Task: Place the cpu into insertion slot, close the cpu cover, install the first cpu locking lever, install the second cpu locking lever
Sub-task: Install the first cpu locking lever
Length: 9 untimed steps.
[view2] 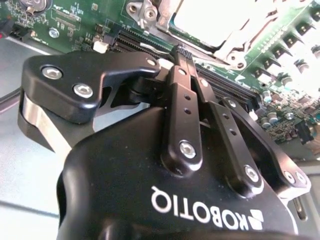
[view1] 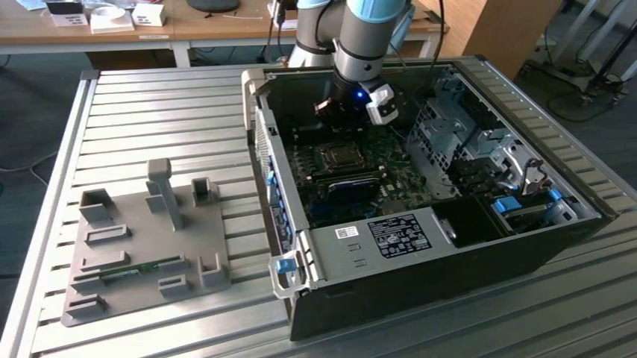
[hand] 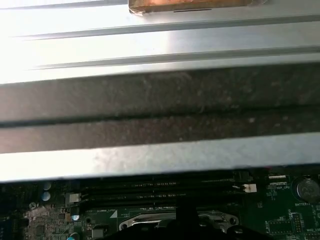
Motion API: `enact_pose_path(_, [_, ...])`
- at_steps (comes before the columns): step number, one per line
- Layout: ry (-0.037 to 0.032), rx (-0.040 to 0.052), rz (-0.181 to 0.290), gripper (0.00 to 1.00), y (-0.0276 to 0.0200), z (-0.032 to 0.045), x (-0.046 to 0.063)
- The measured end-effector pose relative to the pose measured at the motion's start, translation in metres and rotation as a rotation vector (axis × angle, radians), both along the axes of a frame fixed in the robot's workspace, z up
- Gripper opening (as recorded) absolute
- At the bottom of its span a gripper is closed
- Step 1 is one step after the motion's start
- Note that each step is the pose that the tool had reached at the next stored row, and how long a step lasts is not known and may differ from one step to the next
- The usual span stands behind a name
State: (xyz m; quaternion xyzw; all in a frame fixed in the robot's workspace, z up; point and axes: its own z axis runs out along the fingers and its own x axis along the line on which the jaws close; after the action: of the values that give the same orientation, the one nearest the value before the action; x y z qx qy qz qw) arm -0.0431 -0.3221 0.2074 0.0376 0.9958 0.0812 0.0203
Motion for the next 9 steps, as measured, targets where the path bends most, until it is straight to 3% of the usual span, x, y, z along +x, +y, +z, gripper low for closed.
enact_pose_path(3, [0.0000, 0.0000, 0.000, 0.11, 0.0000, 0.0038, 0.0000])
enact_pose_path(9, [-0.0001, -0.0001, 0.000, 0.11, 0.0000, 0.0041, -0.0003])
